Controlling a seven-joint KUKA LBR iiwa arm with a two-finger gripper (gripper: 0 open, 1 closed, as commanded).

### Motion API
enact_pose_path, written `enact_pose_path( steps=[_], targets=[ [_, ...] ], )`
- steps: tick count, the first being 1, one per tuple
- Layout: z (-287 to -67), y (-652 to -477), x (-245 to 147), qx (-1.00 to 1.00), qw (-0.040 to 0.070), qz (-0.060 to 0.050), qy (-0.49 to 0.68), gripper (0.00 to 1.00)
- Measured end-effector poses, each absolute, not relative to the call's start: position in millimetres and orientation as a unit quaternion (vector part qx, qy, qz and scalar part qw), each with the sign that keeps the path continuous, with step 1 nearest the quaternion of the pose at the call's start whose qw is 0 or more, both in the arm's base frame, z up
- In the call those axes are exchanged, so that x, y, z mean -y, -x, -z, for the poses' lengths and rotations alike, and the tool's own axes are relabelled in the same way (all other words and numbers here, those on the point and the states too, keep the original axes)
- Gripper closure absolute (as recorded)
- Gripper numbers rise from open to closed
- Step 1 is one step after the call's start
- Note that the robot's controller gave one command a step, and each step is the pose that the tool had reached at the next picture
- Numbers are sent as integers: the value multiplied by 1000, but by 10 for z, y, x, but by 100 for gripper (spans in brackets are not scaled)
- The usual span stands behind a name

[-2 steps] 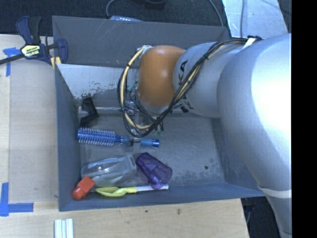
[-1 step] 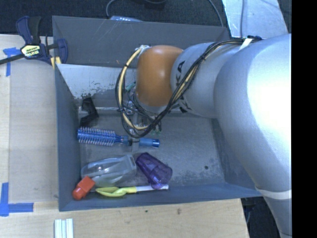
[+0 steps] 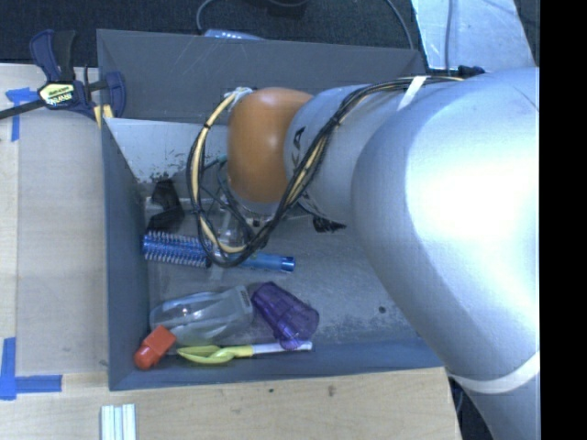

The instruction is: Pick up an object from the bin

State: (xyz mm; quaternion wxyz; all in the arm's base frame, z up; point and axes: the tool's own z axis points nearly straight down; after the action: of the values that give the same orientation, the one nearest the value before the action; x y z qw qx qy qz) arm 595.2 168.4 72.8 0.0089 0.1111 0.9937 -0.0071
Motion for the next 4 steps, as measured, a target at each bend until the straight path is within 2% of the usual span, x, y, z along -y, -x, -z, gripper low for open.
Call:
enact_pose_path(
  steps=[1, 4],
  targets=[
    [-689, -6071, -2171, -983, 6, 7, 182, 100],
    [-685, -6092, -2206, -986, 6, 7, 169, 100]
  ],
)
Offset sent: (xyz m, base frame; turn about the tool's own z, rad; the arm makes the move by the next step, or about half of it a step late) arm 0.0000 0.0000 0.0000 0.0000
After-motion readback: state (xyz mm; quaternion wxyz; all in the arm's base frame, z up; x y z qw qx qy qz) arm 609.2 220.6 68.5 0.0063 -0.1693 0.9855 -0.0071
